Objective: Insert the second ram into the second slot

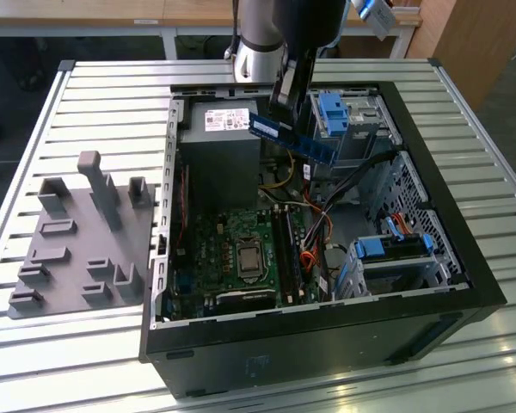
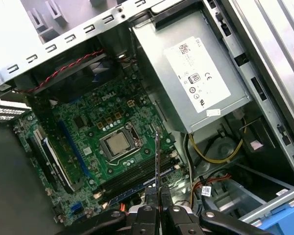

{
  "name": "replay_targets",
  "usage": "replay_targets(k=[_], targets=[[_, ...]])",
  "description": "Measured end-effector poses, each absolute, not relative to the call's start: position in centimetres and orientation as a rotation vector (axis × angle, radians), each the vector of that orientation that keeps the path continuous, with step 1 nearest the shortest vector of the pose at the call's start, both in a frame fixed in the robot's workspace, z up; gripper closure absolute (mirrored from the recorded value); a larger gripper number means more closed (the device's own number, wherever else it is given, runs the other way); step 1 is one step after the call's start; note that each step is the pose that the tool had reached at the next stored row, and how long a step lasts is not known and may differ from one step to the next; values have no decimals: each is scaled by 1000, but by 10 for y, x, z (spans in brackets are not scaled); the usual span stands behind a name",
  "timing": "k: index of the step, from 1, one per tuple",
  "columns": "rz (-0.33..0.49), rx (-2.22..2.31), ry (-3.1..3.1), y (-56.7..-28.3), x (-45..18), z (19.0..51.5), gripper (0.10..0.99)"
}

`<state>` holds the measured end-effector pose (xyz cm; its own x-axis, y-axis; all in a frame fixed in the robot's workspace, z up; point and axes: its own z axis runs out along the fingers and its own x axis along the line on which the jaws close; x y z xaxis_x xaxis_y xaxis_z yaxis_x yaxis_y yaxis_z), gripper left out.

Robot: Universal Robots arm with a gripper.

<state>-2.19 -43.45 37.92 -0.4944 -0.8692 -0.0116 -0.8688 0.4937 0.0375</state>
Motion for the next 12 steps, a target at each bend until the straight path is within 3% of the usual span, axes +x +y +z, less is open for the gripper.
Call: replay_targets(k=[12], targets=[[-55, 1383, -2813, -434, -22, 373, 949]])
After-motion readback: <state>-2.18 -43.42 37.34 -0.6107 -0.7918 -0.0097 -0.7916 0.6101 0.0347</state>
